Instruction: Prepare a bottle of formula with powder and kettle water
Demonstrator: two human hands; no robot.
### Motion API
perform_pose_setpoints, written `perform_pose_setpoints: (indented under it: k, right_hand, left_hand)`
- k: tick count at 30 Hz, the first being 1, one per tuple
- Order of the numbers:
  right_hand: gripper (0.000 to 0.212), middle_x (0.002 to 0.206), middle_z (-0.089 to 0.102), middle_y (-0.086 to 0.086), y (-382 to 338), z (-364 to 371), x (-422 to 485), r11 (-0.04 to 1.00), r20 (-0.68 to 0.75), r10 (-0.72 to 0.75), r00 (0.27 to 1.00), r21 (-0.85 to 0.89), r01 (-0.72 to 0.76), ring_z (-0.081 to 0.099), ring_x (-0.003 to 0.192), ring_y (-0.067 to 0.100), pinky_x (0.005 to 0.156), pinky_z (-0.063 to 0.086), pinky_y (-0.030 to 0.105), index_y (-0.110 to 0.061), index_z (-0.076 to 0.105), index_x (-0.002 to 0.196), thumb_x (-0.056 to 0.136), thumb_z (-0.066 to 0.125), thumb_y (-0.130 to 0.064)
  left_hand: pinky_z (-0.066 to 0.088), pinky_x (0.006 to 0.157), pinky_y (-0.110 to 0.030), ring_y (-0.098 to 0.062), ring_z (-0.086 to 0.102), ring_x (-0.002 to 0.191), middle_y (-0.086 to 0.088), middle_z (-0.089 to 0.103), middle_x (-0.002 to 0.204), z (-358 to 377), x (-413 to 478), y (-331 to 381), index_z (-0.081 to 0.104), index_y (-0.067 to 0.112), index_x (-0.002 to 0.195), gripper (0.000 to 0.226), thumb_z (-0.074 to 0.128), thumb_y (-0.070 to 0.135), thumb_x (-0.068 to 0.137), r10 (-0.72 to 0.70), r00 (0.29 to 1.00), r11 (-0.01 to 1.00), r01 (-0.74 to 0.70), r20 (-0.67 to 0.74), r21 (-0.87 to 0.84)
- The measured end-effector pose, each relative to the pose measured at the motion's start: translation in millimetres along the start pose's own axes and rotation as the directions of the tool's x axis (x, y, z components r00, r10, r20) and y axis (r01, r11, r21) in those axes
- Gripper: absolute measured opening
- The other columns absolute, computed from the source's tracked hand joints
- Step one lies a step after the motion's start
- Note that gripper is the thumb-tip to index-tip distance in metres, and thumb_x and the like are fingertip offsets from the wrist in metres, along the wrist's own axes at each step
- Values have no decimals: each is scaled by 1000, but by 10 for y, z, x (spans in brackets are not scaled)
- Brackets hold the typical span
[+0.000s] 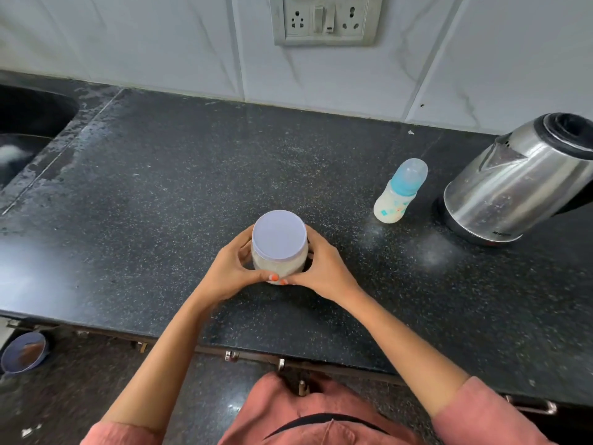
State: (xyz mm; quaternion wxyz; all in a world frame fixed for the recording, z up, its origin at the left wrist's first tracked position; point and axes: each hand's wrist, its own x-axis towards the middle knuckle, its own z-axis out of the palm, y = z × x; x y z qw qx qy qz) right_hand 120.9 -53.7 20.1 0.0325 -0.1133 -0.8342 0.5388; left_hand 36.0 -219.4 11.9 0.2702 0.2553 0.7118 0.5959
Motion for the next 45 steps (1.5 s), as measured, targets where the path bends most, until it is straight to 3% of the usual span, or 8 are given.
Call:
perform_pose_setpoints:
  k: [10, 14, 19, 30, 35, 37, 41, 45]
  right_hand:
    - [93, 128, 53, -5, -48, -440, 619, 998, -92, 65, 994, -13, -66, 47, 120, 14, 102, 43, 37, -21, 39, 135, 55, 84, -10]
    - [93, 135, 49, 2, -36, -621, 872, 993, -115, 91, 989, -63, -98, 43, 126, 18, 99, 38, 30, -19, 35, 138, 58, 82, -9]
    - [93, 139, 47, 4, 0, -750, 1075, 987, -140, 120, 983, -86, -132, 41, 129, 21, 103, 36, 35, -18, 33, 140, 61, 81, -8]
    - [94, 141, 44, 5, 117, -783, 1200, 980, -151, 159, 976, -93, -174, 40, 130, 23, 104, 35, 38, -20, 30, 141, 63, 80, -9]
    - [94, 142, 44, 6, 97, -773, 1187, 979, -141, 173, 975, -86, -186, 39, 131, 24, 108, 36, 45, -21, 27, 142, 65, 78, -9]
    - [92, 141, 45, 5, 81, -755, 1166, 979, -154, 162, 975, -96, -178, 40, 131, 24, 108, 36, 46, -21, 28, 142, 66, 78, -9]
    - [76, 136, 51, 6, 70, -695, 1074, 985, -234, 120, 965, -95, -146, 47, 126, 22, 105, 39, 42, -18, 38, 137, 71, 75, -8]
    - [42, 118, 64, 8, 27, -655, 906, 988, -406, 47, 913, -115, -102, 59, 109, 16, 95, 48, 31, -10, 55, 123, 82, 63, -6]
  left_hand:
    - [44, 90, -10, 9, 52, 113, 20, 54, 124, -31, 861, 141, 44, 39, 122, 80, 81, 2, 61, 59, 997, 998, -60, 43, 8]
    - [44, 97, -17, 2, 51, 119, 17, 53, 128, -8, 1207, 171, 43, 31, 129, 83, 82, 5, 61, 71, 995, 997, -70, 66, -14]
    - [44, 99, -20, 0, 50, 121, 14, 54, 128, 33, 1485, 186, 40, 18, 137, 89, 82, 6, 59, 64, 996, 998, -62, 63, -23]
    - [42, 102, -24, -3, 48, 125, 11, 52, 133, 61, 1682, 57, 39, 24, 137, 88, 83, 5, 63, 60, 996, 998, -58, 73, -25]
    - [42, 95, -12, 10, 47, 118, 21, 50, 129, 67, 1684, 97, 37, 33, 134, 85, 82, 14, 65, 36, 995, 999, -38, 91, 23]
    - [40, 100, -20, 2, 45, 123, 15, 49, 133, 73, 1675, 109, 35, 31, 137, 87, 82, 16, 66, 34, 996, 998, -38, 86, 43]
    - [34, 107, -31, -11, 39, 130, 5, 42, 142, 124, 1584, 170, 28, 25, 143, 90, 80, 18, 70, 77, 996, 986, -83, 47, 148]
    - [26, 104, -13, -3, 28, 133, 4, 28, 152, 207, 1433, 257, 17, 19, 149, 94, 76, 23, 76, 130, 991, 965, -121, -24, 233]
